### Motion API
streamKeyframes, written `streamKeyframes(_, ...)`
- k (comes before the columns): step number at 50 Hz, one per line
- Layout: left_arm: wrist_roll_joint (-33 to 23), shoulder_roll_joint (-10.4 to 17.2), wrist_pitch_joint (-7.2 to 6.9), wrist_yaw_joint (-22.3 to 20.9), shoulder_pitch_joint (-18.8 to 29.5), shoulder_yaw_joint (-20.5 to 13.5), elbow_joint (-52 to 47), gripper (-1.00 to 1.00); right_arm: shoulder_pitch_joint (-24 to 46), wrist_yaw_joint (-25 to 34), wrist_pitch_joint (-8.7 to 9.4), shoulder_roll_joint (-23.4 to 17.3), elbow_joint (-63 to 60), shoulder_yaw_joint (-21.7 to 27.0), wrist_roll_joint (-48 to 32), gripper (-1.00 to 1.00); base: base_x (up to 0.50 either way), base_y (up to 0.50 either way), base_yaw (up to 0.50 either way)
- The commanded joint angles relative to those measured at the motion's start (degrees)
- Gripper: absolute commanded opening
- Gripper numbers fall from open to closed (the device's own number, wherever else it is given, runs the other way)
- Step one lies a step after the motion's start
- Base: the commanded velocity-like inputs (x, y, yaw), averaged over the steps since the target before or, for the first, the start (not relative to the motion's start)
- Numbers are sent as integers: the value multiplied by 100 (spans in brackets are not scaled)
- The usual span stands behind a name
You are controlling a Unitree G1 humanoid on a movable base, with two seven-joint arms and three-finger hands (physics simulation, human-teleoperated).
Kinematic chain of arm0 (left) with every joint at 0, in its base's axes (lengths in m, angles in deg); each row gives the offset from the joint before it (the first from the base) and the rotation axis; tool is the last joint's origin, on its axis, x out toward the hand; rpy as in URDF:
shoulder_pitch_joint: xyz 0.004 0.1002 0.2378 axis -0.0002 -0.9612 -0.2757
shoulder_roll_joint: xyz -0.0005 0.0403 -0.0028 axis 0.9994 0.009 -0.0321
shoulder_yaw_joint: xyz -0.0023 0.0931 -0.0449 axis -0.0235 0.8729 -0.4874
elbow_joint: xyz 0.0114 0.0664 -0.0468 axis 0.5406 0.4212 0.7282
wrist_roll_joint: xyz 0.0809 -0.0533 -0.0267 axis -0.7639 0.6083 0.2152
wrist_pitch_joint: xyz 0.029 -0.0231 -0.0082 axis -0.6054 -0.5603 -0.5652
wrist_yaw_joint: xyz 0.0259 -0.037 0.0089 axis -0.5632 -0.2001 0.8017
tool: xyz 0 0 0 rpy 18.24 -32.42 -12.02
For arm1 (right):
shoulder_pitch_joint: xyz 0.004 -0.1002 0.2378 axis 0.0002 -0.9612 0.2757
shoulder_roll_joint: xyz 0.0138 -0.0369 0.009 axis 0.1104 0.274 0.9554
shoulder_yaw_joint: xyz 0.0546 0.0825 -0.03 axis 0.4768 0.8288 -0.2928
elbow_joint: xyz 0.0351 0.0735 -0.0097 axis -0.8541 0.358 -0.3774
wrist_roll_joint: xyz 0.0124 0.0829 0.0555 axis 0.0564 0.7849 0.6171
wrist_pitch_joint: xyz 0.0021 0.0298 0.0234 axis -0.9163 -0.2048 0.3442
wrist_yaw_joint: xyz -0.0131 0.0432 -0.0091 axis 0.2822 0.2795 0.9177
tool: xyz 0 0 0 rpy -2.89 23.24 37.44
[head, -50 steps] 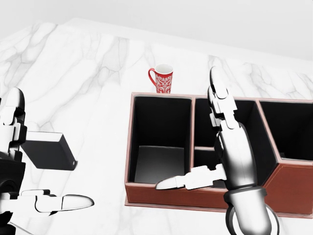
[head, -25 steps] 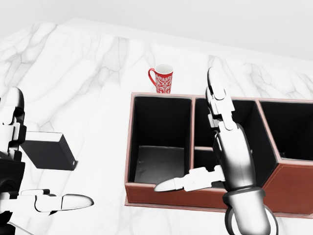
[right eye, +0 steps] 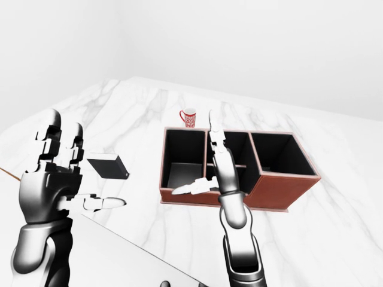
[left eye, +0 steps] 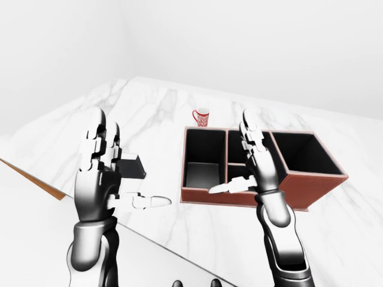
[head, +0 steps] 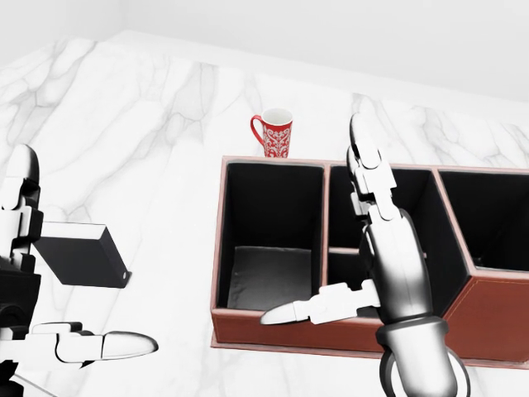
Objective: Pick up the book and place it in the right compartment of the caddy.
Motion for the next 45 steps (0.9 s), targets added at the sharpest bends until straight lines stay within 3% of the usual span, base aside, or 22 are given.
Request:
streamKeyframes(1, -36, 4, 0, 2, 3, 4, 50, 100, 23, 12, 46, 0, -41, 14, 16, 100, 0, 0, 0)
streamKeyframes(16, -615, 218, 0, -195, 255, -142, 292, 100, 73, 27, 80, 1, -26, 17, 12, 100, 0, 0, 0)
streamKeyframes(20, -1386, 473, 0, -524, 434, -123, 593, 100, 58, 25, 77, 6, -41, -10, -7, 100, 0, 0, 0)
streamKeyframes(26, -2211, 571, 0, -911, 798, -179, 926, 100, 51, 23, 64, 6, -26, -11, -11, 100, 0, 0, 0)
streamKeyframes(33, -3528, 837, 0, -1213, 1129, 46, 1900, 100, 26, 3, 14, 18, 15, -48, -27, 100, 0, 0, 0)
streamKeyframes(41, -4384, 1027, 0, -1638, 1544, -20, 2637, 100, 29, 3, 24, 20, -3, -47, -23, 100, 0, 0, 0)
streamKeyframes(45, -4685, 1143, 0, -1650, 1773, -69, 3075, 100, 26, -3, 6, 26, 23, -72, -38, 100, 0, 0, 0)
